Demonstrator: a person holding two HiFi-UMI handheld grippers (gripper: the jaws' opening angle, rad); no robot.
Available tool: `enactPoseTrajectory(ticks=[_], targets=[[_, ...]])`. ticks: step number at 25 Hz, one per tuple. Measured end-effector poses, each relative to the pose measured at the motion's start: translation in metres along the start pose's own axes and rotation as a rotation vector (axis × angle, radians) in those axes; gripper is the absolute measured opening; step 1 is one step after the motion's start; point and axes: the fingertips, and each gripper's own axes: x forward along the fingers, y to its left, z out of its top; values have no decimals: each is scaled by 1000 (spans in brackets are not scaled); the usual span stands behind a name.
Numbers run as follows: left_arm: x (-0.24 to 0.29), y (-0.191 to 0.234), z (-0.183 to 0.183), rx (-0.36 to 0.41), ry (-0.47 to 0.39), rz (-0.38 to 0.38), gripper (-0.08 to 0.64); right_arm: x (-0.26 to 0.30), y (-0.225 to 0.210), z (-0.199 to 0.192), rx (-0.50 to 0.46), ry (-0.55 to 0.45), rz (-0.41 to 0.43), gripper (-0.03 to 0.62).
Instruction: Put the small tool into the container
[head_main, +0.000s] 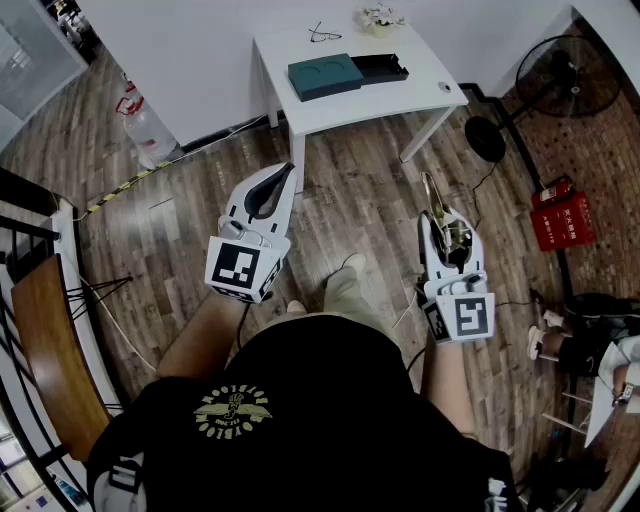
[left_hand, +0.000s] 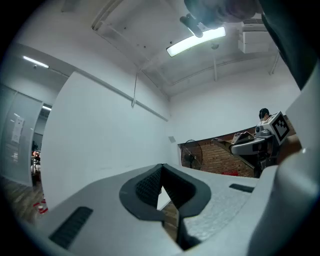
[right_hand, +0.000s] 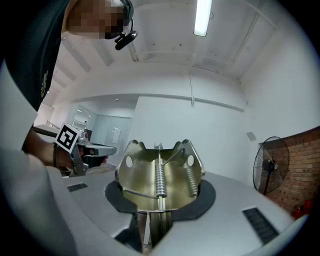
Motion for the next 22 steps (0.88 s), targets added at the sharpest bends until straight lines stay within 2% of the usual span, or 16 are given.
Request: enactPoseTrajectory(ticks=[4,9,13,16,22], targets=[[23,4,-8,-9,-1,3,8,16,-14,-18,-44,13,42,126],[61,7,-23,-50,19,-22,6,43,-43,-38,-9,8,42,127],[88,20,-38,-60,35,-5,8,71,-62,-55,11,9,49,127],[108,26,-49,-84,48,3,8,88,-76,-63,71,7,53,127],[146,35,-65,-72,64,0,8,103,-105,-77,112,43,25,129]])
